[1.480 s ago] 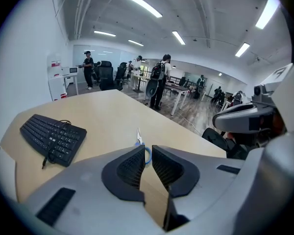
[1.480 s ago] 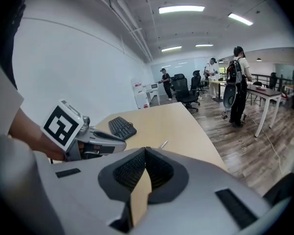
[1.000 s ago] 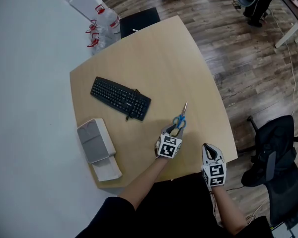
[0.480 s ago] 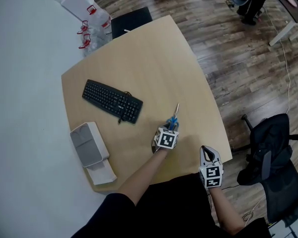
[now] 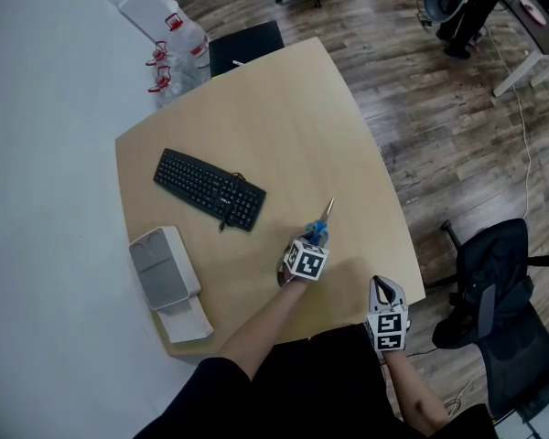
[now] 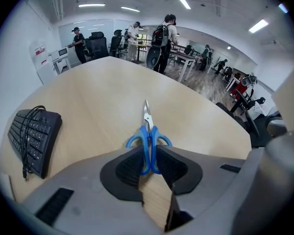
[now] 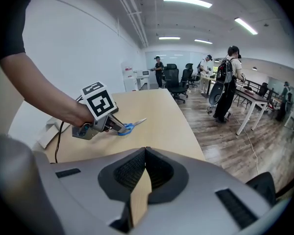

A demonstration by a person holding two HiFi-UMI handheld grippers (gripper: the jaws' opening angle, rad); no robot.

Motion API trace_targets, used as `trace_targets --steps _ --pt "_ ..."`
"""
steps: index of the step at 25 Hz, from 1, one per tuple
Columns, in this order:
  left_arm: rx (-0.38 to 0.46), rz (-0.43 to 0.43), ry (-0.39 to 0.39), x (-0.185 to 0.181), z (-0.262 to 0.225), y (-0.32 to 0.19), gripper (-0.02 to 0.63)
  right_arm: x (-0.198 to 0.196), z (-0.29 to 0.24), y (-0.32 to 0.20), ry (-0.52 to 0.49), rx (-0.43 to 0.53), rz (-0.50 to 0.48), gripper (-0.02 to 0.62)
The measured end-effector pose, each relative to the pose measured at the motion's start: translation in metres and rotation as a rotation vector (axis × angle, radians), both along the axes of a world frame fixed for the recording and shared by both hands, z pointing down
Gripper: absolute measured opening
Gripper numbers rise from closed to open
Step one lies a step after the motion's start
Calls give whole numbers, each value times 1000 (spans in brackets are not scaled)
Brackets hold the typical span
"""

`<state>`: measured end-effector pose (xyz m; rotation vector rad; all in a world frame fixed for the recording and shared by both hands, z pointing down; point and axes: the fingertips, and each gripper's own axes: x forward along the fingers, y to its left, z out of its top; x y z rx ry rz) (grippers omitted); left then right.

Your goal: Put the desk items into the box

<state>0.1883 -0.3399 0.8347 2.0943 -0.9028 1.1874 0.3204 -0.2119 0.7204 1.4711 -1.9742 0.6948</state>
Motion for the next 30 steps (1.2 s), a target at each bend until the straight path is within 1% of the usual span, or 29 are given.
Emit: trace_targets --steps 5,8,11,15,23,27,30 --pt "36 -41 50 -12 -21 -3 81 -19 -6 -7 -1 25 -35 58" --pt "55 -53 79 -25 -38 1 81 -41 -14 -12 -34 28 -56 58" --pt "86 -74 93 -45 -50 9 81 -68 -21 -17 -66 38 -92 58" --pt "105 -145 109 -83 -62 19 81 -100 -30 -22 -107 40 -107 58" --pt "157 -251 116 -166 -89 47 81 -176 -48 -25 -97 75 -192 60" --pt "192 -311 117 -214 -105 64 81 -222 -59 -23 -85 107 -257 58" --pt "200 -344 115 -251 -111 85 81 -259 -65 -14 -97 117 -291 58"
